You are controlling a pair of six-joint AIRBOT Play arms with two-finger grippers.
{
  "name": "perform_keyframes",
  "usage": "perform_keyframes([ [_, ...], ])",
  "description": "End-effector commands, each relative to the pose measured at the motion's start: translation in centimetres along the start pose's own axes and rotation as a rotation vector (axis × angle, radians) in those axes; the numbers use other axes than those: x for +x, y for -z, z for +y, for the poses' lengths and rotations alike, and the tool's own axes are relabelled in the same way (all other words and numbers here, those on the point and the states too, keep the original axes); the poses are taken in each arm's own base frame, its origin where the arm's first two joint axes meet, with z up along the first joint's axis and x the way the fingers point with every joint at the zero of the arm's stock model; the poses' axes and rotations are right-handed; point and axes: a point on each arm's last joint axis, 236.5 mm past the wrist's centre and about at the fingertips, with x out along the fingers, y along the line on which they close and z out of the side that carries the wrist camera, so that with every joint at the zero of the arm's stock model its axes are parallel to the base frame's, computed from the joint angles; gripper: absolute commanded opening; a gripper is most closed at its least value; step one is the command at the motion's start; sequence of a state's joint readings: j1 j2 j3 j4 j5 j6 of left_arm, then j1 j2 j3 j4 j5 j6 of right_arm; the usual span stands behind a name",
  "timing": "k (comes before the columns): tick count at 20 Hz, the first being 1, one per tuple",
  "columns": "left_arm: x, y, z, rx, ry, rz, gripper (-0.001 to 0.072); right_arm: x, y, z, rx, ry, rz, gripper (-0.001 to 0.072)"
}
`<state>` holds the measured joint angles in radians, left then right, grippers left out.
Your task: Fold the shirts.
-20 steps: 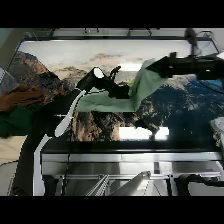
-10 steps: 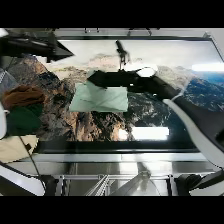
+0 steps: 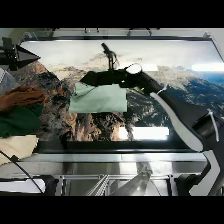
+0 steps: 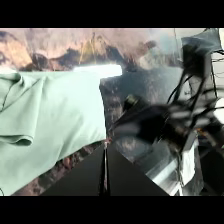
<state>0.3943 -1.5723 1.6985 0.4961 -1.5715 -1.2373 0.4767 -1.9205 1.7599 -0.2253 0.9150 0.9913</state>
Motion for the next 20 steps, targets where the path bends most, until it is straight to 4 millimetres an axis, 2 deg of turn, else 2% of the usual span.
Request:
perform_keyframes([
  [1,1.4,3.0,1.2,-0.023,0.023,0.055,0.0005,-8.2,0.1,-5.0,0.073,0.272,0.123,0.0016],
  [4,3.3,5.0,1.6,-0.032,0.05,0.113,0.0005,-16.2,1.9,-11.4,0.154,0.622,0.155,0.0019],
  [5,4.1,5.7,1.7,-0.031,0.056,0.129,0.0005,-18.3,2.9,-13.6,0.197,0.712,0.166,0.0086],
  [6,4.8,6.3,1.6,-0.027,0.065,0.149,0.0005,-19.4,3.9,-15.3,0.241,0.76,0.176,0.0417],
  [7,5.5,6.9,1.3,-0.017,0.076,0.171,0.0005,-20.0,4.6,-16.7,0.289,0.781,0.178,0.0678],
  [9,6.5,7.5,0.4,0.01,0.09,0.197,0.0005,-19.8,5.8,-18.9,0.352,0.777,0.192,0.069],
  [12,7.5,8.1,-0.5,0.044,0.103,0.223,0.0005,-16.5,7.3,-20.7,0.405,0.668,0.207,0.0691],
  [16,8.1,8.6,-1.1,0.06,0.114,0.244,0.0005,-11.0,7.9,-19.3,0.437,0.393,0.192,0.069],
  [20,8.1,8.6,-1.1,0.06,0.112,0.241,0.0005,-7.9,9.1,-19.0,0.479,0.309,0.191,0.0689],
])
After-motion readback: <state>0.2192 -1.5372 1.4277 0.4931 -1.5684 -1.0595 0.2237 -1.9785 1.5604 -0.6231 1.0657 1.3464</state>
